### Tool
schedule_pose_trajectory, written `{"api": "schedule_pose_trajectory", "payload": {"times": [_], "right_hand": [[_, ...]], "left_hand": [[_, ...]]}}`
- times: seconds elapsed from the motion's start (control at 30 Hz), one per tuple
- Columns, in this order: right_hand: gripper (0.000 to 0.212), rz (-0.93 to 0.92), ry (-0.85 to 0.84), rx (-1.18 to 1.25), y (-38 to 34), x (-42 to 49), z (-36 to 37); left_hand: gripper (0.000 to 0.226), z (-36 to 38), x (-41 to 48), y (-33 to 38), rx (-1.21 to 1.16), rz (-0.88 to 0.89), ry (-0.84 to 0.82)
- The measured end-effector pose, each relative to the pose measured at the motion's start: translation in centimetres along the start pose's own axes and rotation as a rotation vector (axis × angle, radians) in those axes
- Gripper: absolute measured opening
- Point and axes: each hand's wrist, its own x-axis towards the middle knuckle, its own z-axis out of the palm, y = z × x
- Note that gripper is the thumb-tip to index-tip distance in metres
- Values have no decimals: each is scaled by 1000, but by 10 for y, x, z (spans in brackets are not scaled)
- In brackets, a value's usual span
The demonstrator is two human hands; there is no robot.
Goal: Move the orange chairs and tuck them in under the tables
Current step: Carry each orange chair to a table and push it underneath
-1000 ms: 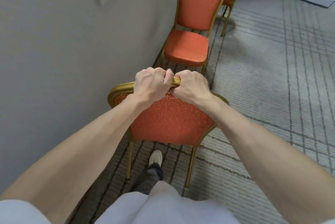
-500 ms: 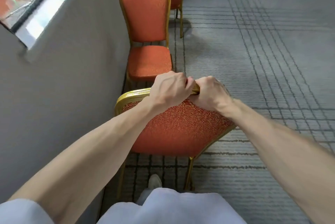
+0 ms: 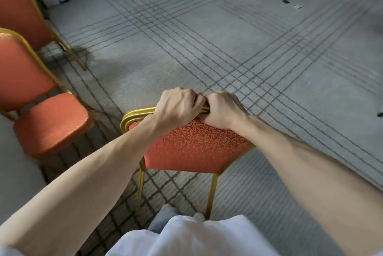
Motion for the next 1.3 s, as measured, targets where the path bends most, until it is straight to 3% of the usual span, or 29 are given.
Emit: {"api": "schedule_pose_trajectory", "payload": {"times": [0.17, 0.23, 0.4, 0.63, 0.77, 0.9, 1.03, 1.3], "right_hand": [[32, 347, 83, -84, 46, -68, -6], [29, 495, 129, -80, 53, -94, -3], [29, 753, 171, -100, 53, -149, 1], [36, 1012, 265, -139, 62, -225, 5], [16, 1191, 212, -22, 59, -278, 6], [26, 1410, 284, 95, 65, -344, 8], [20, 1446, 358, 29, 85, -360, 8], [16, 1496, 407, 54, 189, -371, -28]], "left_hand": [[26, 46, 19, 60, -17, 448, -127], [24, 62, 21, 78, 27, 642, -108], [43, 82, 18, 128, -94, 848, -165], [38, 91, 3, 216, -82, 1111, -302], [48, 108, -28, 258, -296, 1065, -390], [53, 121, -63, 323, -399, 1139, -490], [51, 133, -57, 354, -404, 1151, -487], [48, 174, -12, 430, -333, 946, -379]]}}
